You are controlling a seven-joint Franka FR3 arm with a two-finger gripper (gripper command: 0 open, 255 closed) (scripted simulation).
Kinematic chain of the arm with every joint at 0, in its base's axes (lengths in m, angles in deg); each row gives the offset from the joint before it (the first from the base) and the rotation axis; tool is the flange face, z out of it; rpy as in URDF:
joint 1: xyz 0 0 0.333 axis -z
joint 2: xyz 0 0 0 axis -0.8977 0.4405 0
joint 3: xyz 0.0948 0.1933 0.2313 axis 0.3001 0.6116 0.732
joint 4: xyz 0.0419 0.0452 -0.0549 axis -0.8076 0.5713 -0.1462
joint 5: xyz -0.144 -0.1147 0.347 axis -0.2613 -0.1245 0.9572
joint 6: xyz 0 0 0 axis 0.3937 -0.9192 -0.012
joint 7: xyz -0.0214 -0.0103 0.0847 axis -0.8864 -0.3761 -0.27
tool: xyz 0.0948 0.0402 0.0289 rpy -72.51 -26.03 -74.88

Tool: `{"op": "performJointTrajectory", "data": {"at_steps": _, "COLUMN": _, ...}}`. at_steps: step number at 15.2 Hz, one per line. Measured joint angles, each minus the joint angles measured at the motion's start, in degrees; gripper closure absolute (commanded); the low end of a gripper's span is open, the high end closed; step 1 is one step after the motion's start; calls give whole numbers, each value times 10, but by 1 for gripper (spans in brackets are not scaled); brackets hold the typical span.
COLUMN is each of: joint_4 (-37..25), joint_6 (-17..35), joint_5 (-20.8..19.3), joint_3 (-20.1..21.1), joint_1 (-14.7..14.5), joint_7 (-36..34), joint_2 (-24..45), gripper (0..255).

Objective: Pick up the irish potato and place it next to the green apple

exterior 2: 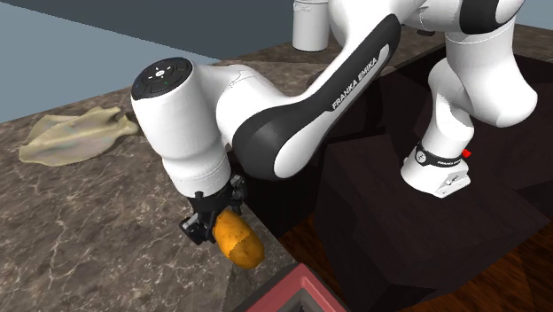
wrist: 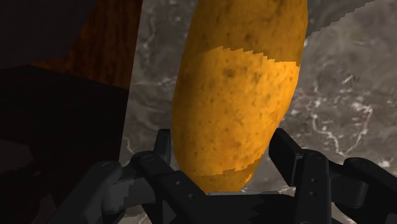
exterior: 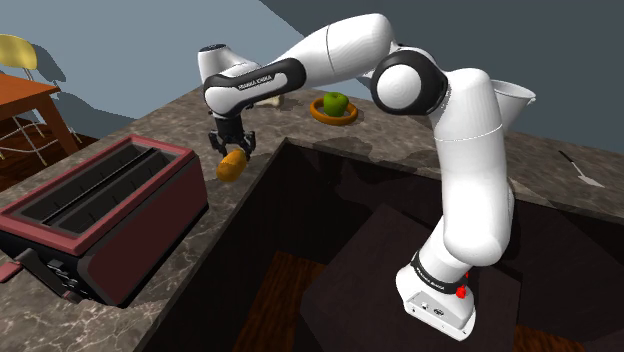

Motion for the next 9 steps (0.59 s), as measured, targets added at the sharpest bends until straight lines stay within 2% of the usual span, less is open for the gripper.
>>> {"op": "performJointTrajectory", "data": {"at_steps": 9, "joint_4": -36, "joint_6": -54, "joint_5": 6, "joint_3": 3, "joint_1": 0, "joint_7": 7, "joint_2": -19, "gripper": 255}}
